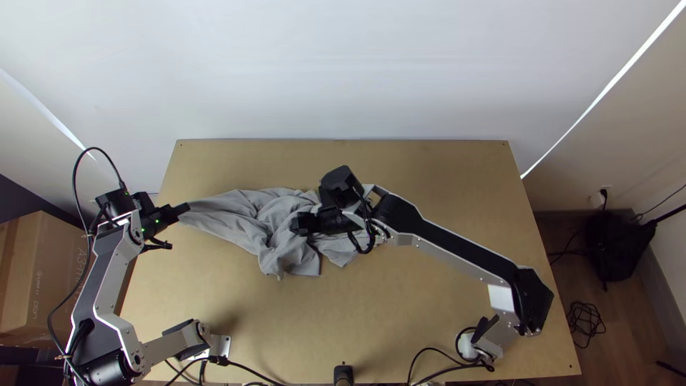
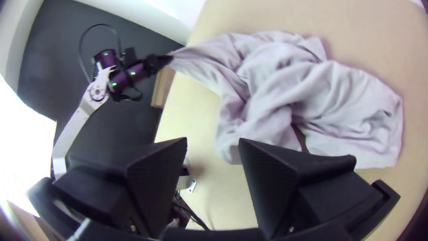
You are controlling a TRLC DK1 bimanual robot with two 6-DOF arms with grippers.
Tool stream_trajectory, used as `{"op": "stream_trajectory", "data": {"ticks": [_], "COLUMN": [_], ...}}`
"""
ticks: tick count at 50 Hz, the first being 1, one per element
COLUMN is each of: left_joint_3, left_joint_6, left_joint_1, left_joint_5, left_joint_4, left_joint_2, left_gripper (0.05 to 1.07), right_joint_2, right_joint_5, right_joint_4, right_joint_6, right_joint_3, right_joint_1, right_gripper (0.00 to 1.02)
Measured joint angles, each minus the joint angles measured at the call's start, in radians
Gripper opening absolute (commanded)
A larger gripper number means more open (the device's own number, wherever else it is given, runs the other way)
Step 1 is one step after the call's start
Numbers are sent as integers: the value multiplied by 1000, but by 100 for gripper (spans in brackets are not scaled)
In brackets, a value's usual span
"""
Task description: Fold the t-shirt
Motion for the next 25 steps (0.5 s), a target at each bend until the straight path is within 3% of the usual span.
{"op": "stream_trajectory", "data": {"ticks": [8,25], "left_joint_3": [0,0], "left_joint_6": [0,4], "left_joint_1": [12,40], "left_joint_5": [18,34], "left_joint_4": [1,1], "left_joint_2": [0,0], "left_gripper": [8,8], "right_joint_2": [74,270], "right_joint_5": [-19,-71], "right_joint_4": [-13,-13], "right_joint_6": [46,72], "right_joint_3": [-37,11], "right_joint_1": [-40,-66], "right_gripper": [55,55]}}
